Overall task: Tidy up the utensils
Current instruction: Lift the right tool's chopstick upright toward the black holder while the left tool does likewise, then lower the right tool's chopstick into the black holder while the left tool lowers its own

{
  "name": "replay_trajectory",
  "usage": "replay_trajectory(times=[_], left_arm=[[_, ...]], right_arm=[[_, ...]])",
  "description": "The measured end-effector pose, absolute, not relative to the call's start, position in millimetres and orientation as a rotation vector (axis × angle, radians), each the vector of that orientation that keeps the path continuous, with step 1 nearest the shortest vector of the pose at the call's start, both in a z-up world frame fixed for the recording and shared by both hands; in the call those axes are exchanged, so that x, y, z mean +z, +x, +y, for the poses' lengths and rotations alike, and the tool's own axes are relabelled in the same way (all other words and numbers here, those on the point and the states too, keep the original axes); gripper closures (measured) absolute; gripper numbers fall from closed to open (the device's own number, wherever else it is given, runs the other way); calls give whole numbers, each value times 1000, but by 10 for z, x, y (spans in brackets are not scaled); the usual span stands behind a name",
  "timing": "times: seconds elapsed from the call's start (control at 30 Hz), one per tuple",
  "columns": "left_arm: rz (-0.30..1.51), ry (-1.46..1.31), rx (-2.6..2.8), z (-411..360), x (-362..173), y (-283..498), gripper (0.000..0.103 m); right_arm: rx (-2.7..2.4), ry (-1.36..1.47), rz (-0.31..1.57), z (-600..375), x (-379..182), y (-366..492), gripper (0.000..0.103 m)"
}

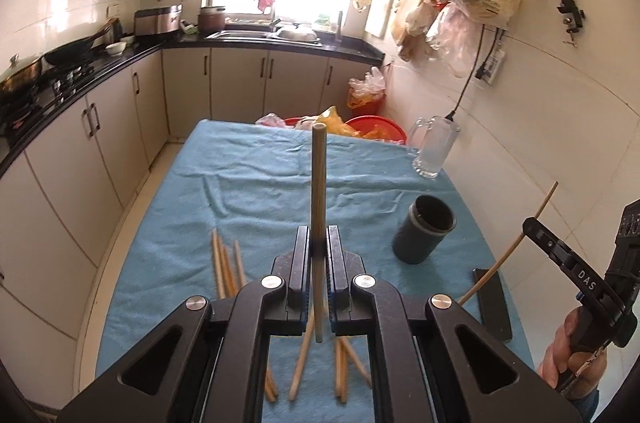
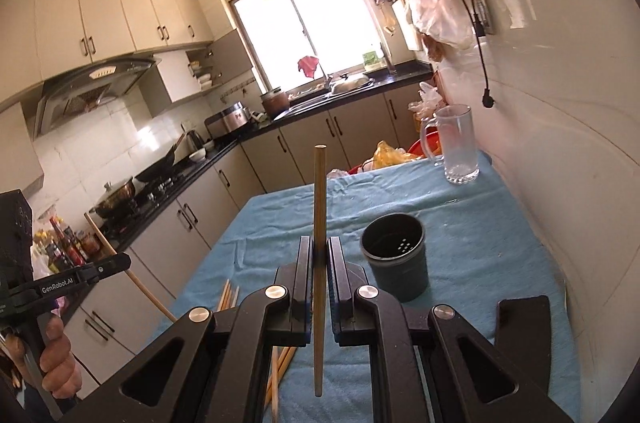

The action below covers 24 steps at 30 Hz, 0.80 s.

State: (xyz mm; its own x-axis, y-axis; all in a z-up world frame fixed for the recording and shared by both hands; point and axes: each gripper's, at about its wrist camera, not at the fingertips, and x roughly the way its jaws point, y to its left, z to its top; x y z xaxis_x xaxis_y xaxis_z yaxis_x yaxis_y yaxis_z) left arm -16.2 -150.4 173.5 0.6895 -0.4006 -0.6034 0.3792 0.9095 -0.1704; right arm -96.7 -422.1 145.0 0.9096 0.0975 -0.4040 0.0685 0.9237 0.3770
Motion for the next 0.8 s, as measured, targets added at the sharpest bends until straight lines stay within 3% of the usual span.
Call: replay_trajectory(times=[0.8], left_arm=[[628,-43,-640,-3147,2410,606,97]], right_arm=[[-111,468,305,-5184,2042,-441,96]])
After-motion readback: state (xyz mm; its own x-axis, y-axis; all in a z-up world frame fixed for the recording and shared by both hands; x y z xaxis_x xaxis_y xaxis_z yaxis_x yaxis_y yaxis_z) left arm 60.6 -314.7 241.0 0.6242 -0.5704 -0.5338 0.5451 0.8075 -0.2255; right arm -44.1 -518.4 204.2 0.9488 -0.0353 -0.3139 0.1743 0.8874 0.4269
